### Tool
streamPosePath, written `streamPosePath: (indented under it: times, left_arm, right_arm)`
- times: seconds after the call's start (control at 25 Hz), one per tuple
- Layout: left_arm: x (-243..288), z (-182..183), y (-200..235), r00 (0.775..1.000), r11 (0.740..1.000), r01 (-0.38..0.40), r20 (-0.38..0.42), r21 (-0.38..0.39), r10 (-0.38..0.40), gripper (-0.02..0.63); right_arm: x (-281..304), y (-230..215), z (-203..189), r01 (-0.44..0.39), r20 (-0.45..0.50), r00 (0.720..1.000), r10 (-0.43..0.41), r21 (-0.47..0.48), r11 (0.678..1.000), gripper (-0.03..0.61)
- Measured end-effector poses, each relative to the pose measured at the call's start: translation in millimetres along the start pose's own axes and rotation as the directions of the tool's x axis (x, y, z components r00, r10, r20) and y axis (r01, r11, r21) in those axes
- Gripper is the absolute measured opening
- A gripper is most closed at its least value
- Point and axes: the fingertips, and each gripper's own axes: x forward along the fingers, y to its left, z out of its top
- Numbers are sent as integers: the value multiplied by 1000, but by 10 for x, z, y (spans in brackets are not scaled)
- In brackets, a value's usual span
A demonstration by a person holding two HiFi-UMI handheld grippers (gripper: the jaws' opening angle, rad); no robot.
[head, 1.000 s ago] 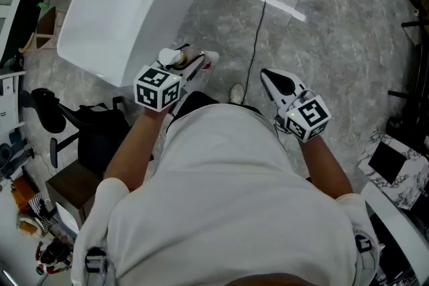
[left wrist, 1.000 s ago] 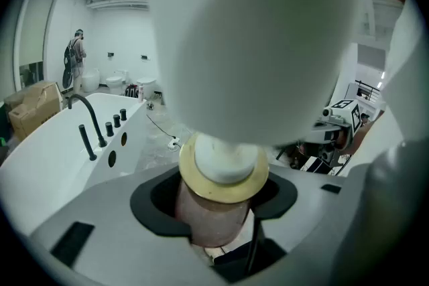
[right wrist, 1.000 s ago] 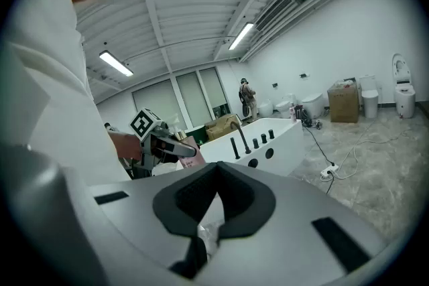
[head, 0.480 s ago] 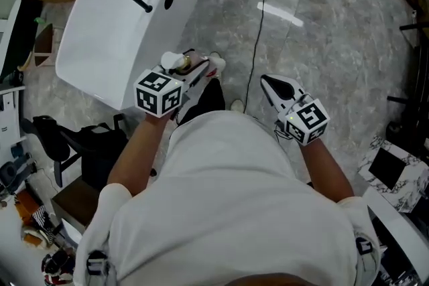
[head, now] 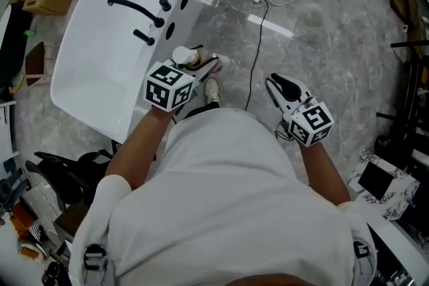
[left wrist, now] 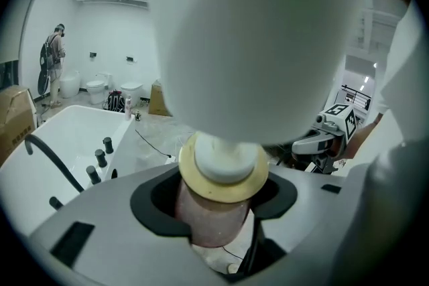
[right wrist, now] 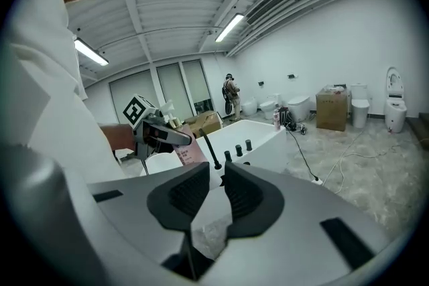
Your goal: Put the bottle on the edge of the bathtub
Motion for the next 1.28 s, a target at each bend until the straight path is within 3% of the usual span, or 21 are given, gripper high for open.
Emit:
streamPosePath:
  times: [0.2, 0.44, 0.88, 1.04, 1.28]
  left_arm:
    - [128, 348, 604, 1000, 1000, -4, 4, 16, 4, 235]
    - [454, 601, 1124, 999, 999, -44, 11, -17, 44, 235]
    - [1488, 1359, 2021, 979, 975, -205, -9, -85, 205, 235]
    - [1873, 1705, 2342, 963, 956, -269, -5, -116, 270, 235]
    - [2327, 2083, 2858, 932, 922, -362, -20, -135, 363, 235]
  right_arm:
    - [473, -133, 327, 18, 0, 1000, -18, 33, 999, 71]
    - [665, -497, 410, 27, -20, 999, -26, 48, 998, 69]
    - [1202, -1947, 1038, -70, -13, 997, 70, 8, 998, 63]
    - [1281, -2535, 1324, -100, -9, 995, 99, -20, 995, 63]
    - [1292, -3328, 1444, -107, -28, 994, 107, -4, 994, 61]
